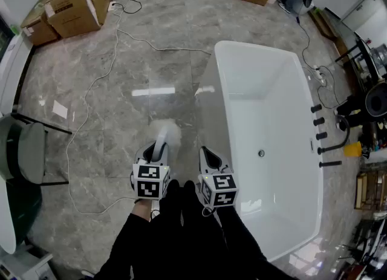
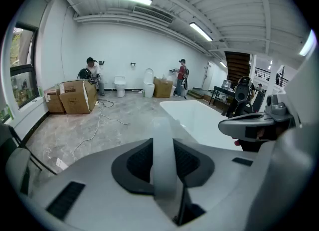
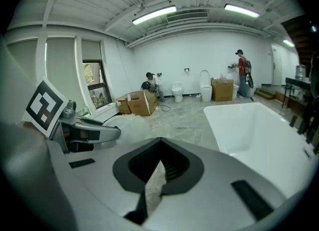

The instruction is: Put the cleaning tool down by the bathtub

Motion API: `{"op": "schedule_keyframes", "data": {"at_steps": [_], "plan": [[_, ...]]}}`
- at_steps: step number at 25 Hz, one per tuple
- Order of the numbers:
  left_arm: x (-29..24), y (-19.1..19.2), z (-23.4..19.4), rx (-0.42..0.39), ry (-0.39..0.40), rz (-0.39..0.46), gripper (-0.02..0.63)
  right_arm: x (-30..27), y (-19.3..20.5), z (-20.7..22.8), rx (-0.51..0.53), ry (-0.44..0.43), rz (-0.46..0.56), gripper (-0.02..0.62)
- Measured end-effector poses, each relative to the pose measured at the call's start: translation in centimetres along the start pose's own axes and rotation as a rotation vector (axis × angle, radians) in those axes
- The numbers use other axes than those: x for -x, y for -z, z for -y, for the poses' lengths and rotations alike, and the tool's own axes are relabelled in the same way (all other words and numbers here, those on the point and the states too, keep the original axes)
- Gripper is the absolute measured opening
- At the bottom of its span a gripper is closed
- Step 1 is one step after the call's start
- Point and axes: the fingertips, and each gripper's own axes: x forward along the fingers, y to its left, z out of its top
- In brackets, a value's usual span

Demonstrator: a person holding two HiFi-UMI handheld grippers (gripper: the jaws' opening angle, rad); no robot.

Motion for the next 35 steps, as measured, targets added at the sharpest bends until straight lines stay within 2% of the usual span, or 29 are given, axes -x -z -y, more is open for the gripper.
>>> {"op": "schedule_keyframes", "data": {"at_steps": [13, 22, 27, 35], "plan": [[1.5, -1.6, 0.0, 0.007, -0.016, 0.048, 0.097, 0.1, -2.1, -0.8, -0.011, -0.05, 0.037, -0.002], [1.7, -3.2, -1.5, 0.016, -0.015, 0.067, 0.097, -0.7, -4.2, -1.6, 0.041, -0.065, 0.076, -0.002], [0.7, -4.1, -2.9, -0.005, -0.011, 0.061, 0.097, -2.0, -5.8, -1.4, 0.094, -0.008, 0.079, -0.001], [-3.2, -6.5, -5.5, 0.015, -0.033, 0.054, 0.097, -5.2, -6.9, 1.7, 0.023, 0.047, 0.044, -0.002]]}}
